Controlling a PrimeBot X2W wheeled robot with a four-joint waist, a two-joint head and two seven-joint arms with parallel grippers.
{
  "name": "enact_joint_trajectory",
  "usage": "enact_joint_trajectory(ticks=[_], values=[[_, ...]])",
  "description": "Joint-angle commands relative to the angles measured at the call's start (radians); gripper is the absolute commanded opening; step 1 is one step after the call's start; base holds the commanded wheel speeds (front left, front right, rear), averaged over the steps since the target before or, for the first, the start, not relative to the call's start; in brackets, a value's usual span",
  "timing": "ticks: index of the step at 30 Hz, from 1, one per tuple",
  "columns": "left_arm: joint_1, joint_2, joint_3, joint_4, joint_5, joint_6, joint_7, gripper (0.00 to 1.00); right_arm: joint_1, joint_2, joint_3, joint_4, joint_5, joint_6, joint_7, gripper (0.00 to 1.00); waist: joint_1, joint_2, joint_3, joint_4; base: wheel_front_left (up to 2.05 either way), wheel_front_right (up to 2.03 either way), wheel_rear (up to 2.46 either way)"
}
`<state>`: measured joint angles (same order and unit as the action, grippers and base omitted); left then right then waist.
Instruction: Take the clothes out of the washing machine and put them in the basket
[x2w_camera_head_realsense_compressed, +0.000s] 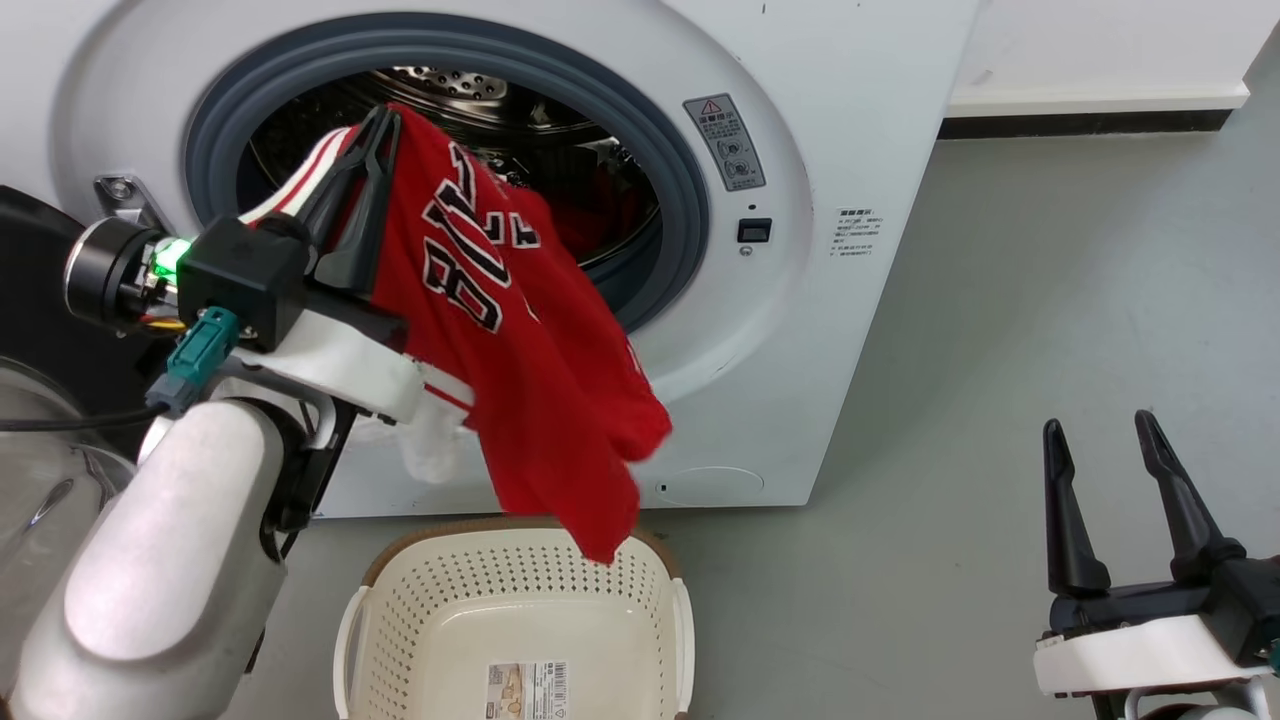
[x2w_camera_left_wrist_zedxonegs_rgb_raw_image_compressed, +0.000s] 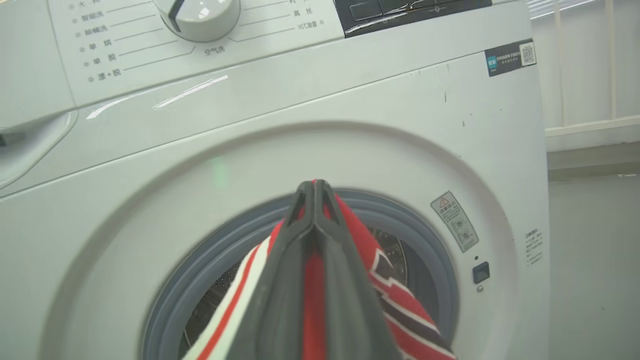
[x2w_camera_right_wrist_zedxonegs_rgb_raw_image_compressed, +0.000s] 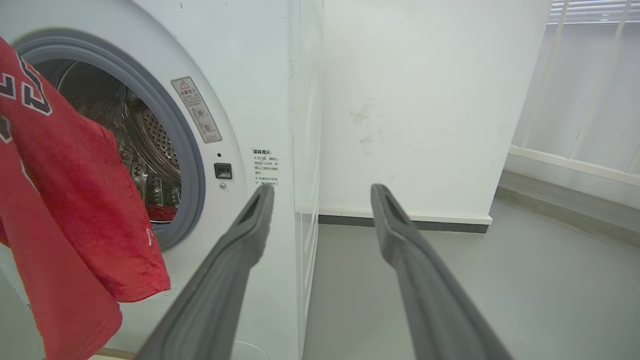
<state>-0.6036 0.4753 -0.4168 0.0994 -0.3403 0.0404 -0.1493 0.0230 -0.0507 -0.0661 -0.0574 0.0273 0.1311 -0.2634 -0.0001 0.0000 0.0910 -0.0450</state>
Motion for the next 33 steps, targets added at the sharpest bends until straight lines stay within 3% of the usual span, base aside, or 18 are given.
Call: enact_joint_trajectory(ticks=[1, 17, 24, 33], values=[[0.019, 0.006, 0.002, -0.018, -0.002, 0.007, 0.009, 0.00, 0.008, 0.001, -0.002, 0.002, 0.007, -0.001, -0.002, 1.00, 0.0001, 0.0000, 0.000, 0.002, 0.00, 0.00, 0.00], [0.197, 0.062, -0.011, -0.280, -0.006, 0.074, 0.074, 0.00, 0.001, 0.001, -0.010, 0.001, 0.004, -0.001, -0.002, 1.00, 0.0001, 0.0000, 0.022, 0.016, 0.00, 0.00, 0.00], [0.283, 0.044, -0.037, -0.259, -0.028, 0.088, 0.067, 0.00, -0.025, 0.001, -0.016, -0.006, -0.005, -0.001, -0.002, 1.00, 0.0001, 0.0000, 0.066, 0.028, 0.00, 0.00, 0.00], [0.350, -0.010, -0.099, -0.115, -0.061, 0.058, 0.022, 0.00, -0.067, 0.001, -0.024, -0.020, -0.015, -0.001, -0.002, 1.00, 0.0001, 0.0000, 0.177, 0.021, 0.00, 0.00, 0.00]])
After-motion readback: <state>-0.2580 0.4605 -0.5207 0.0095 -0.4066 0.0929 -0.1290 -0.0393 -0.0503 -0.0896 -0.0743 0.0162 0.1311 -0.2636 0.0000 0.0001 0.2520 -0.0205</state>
